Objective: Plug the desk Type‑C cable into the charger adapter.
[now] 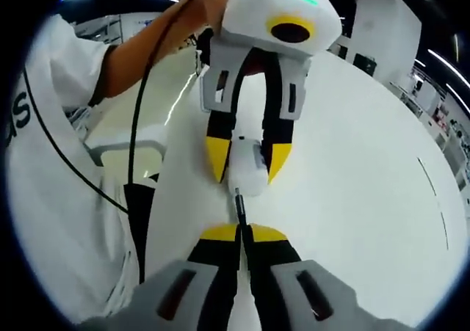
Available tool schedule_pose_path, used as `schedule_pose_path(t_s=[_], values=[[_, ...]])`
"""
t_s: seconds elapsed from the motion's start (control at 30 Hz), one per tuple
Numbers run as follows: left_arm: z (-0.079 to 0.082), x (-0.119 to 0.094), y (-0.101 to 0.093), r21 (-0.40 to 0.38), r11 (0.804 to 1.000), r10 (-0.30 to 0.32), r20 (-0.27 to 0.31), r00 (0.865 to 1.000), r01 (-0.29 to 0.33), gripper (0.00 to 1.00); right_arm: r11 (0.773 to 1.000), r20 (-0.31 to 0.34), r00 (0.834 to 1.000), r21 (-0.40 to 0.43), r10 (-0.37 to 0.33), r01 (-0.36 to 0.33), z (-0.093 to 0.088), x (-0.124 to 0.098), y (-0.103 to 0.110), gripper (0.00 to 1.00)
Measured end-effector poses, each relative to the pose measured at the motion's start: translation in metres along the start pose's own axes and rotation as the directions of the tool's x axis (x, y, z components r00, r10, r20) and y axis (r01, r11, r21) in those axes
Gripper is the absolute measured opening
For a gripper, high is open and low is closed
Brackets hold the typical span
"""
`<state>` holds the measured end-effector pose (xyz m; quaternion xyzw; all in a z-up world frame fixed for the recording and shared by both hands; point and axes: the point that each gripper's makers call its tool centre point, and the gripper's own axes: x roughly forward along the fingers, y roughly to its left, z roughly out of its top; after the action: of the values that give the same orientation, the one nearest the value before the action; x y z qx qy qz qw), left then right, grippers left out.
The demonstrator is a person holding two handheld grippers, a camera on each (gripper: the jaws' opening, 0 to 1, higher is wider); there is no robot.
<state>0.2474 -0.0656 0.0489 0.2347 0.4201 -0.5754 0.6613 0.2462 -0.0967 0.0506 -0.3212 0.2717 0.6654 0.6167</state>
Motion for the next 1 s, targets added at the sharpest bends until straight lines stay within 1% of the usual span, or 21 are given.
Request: schedule_pose_path(t_s=[0.13,0.23,0.3,0.4,0.53,0.57,0.7,0.83,1.0], values=[[0.0015,0.0018,-0.0034,-0.001,1.000,0.002,-0.002,1.000,-0.002,0.26,1.000,-0.006,1.000,0.002,-0.006,0.006,0.0015,0.0010,-0.0012,0.02],[0.0007,0.0009,-0.0015,-0.006,1.000,0.002,-0.003,1.000,-0.002,0.26,1.000,-0.015,1.000,0.002,-0.013,0.013,0.0023,0.0014,-0.0016,0.02],[0.0005,0.0009,-0.0013,-0.008,1.000,0.002,-0.009,1.000,-0.002,0.26,1.000,-0.029,0.999,0.019,-0.023,0.024,0.0034,0.0015,-0.0021,0.02],[0.0007,0.0011,-0.0012,-0.014,1.000,0.002,-0.020,1.000,-0.002,0.26,0.999,-0.047,0.998,0.018,-0.038,0.039,0.0045,0.0023,-0.0013,0.02],[0.0041,0.0052,-0.0079,-0.024,1.000,0.005,-0.031,1.000,-0.006,0.26,0.998,-0.061,0.997,0.053,-0.041,0.044,0.0042,0.0015,0.0005,0.02],[0.0029,0.0038,-0.0051,-0.025,1.000,0.005,-0.032,0.999,-0.006,0.26,0.997,-0.063,0.997,0.058,-0.042,0.046,0.0042,0.0016,0.0005,0.02],[0.0018,0.0027,-0.0044,-0.034,0.999,0.011,-0.034,0.999,-0.012,0.26,0.996,-0.074,0.996,0.077,-0.045,0.050,0.0047,0.0022,0.0017,0.02],[0.0015,0.0027,-0.0051,-0.056,0.998,0.024,-0.035,0.999,-0.026,0.26,0.990,-0.098,0.994,0.127,-0.050,0.062,0.0041,0.0027,0.0031,0.01],[0.0029,0.0050,-0.0090,-0.037,0.999,0.033,-0.043,0.999,-0.035,0.26,0.991,-0.114,0.992,0.116,-0.058,0.071,0.0055,0.0029,0.0014,0.01]])
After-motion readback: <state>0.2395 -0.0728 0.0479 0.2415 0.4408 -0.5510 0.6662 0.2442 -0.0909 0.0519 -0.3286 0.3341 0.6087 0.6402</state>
